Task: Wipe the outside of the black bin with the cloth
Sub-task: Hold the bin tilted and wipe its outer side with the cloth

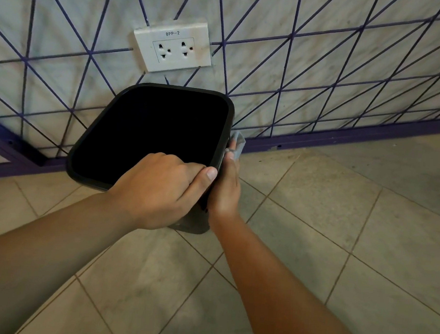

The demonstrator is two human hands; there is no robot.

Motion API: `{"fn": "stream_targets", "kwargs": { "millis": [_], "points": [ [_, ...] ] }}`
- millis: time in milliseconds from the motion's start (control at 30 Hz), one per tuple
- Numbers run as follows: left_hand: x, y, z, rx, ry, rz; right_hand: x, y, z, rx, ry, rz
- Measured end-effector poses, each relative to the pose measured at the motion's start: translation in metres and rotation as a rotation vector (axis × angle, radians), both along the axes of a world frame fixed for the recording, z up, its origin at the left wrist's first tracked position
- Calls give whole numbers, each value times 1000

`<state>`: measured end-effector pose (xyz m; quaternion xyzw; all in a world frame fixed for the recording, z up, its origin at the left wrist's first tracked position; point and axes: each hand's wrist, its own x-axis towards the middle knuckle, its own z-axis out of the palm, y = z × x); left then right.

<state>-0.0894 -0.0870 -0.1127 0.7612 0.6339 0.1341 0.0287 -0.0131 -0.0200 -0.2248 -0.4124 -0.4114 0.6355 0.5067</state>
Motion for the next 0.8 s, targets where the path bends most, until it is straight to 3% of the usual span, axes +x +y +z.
{"fn": "stream_targets", "kwargs": {
  "millis": [167, 333, 467, 600, 800],
  "points": [
    [0, 1, -1, 27, -7, -1, 3, -34, 0, 125, -42, 43],
    [2, 0, 1, 41, 6, 13, 6, -11, 0, -22, -9, 57],
    [3, 1, 3, 22, -34, 22, 5, -31, -3, 23, -54, 77],
    [4, 0, 4, -6, -76, 25, 8, -6, -2, -86, -15, 76],
    [3, 0, 3, -26, -57, 56, 4, -33, -10, 4, -26, 71]
  ]
}}
